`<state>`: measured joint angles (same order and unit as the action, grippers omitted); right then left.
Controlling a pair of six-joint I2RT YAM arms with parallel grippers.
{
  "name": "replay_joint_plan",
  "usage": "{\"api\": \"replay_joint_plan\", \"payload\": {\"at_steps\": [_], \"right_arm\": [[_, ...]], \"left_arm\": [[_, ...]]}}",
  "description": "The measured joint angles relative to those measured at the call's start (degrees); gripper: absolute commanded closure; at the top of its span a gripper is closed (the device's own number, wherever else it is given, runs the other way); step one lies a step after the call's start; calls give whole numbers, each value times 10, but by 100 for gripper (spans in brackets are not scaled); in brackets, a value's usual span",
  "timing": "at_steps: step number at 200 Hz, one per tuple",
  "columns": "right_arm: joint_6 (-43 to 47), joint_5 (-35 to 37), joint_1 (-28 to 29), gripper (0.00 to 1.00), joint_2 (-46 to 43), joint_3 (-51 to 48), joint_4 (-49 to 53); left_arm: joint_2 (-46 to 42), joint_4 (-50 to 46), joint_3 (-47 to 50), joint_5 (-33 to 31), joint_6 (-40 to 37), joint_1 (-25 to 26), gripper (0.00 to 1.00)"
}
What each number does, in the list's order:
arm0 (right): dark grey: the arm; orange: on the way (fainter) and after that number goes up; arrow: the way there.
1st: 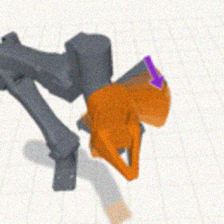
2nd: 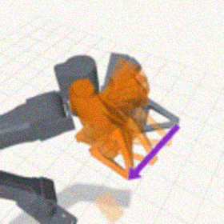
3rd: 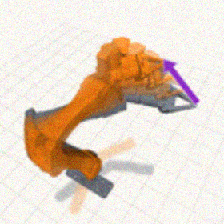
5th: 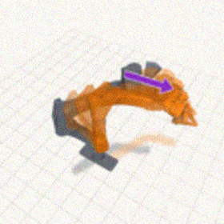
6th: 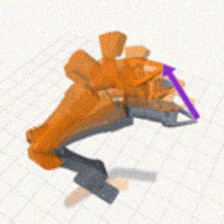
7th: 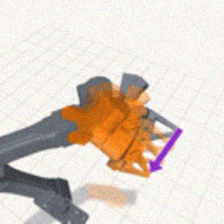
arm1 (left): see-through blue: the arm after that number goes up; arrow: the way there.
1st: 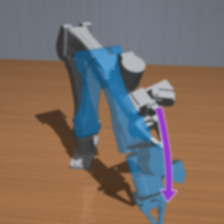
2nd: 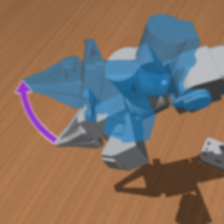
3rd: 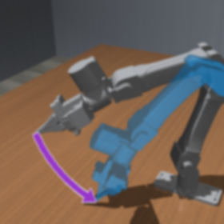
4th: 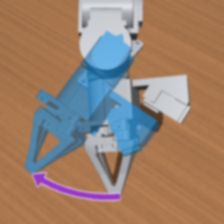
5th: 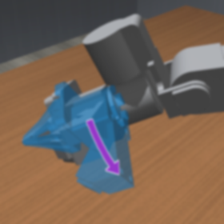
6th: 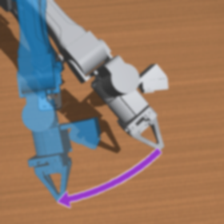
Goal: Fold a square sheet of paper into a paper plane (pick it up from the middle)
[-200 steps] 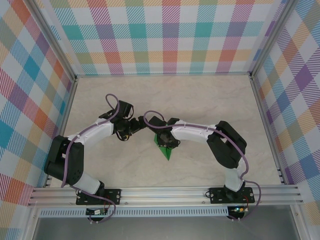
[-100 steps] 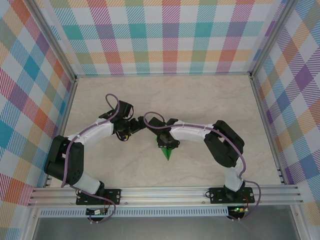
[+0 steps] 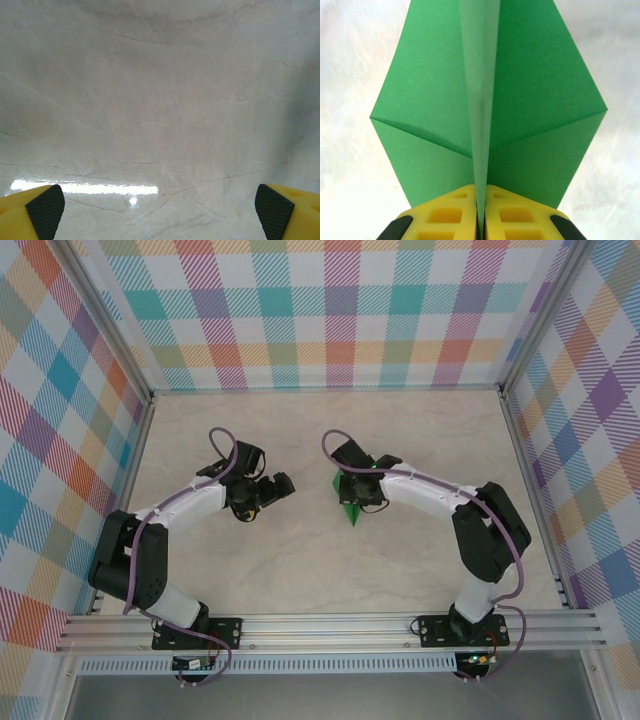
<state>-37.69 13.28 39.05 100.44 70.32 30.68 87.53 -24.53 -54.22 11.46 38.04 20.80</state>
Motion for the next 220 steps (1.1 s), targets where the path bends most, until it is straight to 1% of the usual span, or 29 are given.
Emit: {"api": "replay_joint_plan", "payload": {"at_steps": [27,47,70,93,119,156,172,183,195,208,220], "right_arm": [[58,-49,-57,91,33,13,-27],[94,-66,-74,90,85,49,-30],[122,-80,-76,88,132,79,-37],[131,-83,-76,85,157,89,-42],[131,-83,-76,84,164,95,-42],[127,-82,-76,84,169,101,-40],[125,-82,-76,82,172,106,-35],[121,-83,-76,79,172,111,-29],[115,-85,-76,72,172,121,-15],[109,-89,-76,59,170,137,-4],[107,-93,-76,50,160,148,2]], "left_arm": [[2,0,0,0,0,0,0],[2,0,0,5,0,0,0],[5,0,0,10,0,0,0],[7,0,0,10,0,0,0],[9,-3,0,7,-1,0,0],[9,-14,-3,-11,-5,-2,0],[9,-21,-10,-21,-9,-5,0],[9,-26,-19,-30,-13,-10,0],[9,-28,-30,-42,-18,-17,0],[9,-37,-45,-62,-25,-26,0],[7,-43,-60,-83,-32,-33,0]]}}
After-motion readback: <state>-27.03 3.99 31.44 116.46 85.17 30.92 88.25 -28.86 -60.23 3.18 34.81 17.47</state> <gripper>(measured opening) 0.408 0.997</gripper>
